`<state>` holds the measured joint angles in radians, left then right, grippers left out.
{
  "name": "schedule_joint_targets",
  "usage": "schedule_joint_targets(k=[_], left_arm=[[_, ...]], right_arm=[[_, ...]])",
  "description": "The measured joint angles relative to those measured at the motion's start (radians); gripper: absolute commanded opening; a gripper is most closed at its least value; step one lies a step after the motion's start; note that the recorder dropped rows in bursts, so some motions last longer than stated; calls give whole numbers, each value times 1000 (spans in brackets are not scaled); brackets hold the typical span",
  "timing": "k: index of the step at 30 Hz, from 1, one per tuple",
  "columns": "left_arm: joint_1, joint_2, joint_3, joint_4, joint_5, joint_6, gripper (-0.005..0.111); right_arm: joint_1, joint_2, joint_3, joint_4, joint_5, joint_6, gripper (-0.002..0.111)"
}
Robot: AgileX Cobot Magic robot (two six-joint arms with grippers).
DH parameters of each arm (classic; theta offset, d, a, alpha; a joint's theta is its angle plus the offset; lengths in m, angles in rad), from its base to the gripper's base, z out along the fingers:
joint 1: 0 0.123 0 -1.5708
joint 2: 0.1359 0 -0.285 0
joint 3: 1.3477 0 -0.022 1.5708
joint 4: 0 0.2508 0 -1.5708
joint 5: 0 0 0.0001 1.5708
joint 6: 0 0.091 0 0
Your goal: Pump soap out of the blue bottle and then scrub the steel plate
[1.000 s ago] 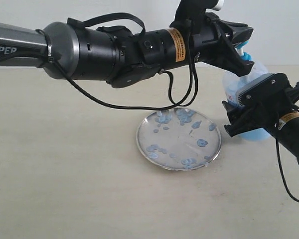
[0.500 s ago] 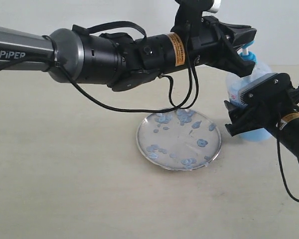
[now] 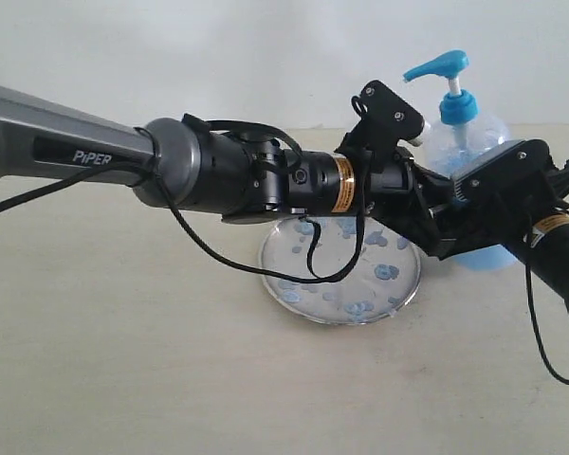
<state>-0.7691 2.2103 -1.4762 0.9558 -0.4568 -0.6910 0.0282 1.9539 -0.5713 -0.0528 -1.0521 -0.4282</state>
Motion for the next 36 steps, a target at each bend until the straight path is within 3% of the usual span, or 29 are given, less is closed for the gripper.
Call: schedule_joint_targets(k=[12,19,23,29,32,36], left_arm=[[0,-183,-15,-10,-88,-5,4],[-2,-289,98,-105,-117,44,4],[-4,-366,233,-366,-151,279,4],[-5,-584,520,-964,-316,751,4],[-5,-723,686,-1204,-413,921,4],[-5,-930,909,-1408,-448,1070,4]], right_arm=[[0,0,0,-15,0,31,1],[0,0,0,21,2,176,1],[0,0,0,34,10,262,1],[0,0,2,43,21,351,2],[0,0,2,43,23,352,23],[0,0,2,43,25,352,91]])
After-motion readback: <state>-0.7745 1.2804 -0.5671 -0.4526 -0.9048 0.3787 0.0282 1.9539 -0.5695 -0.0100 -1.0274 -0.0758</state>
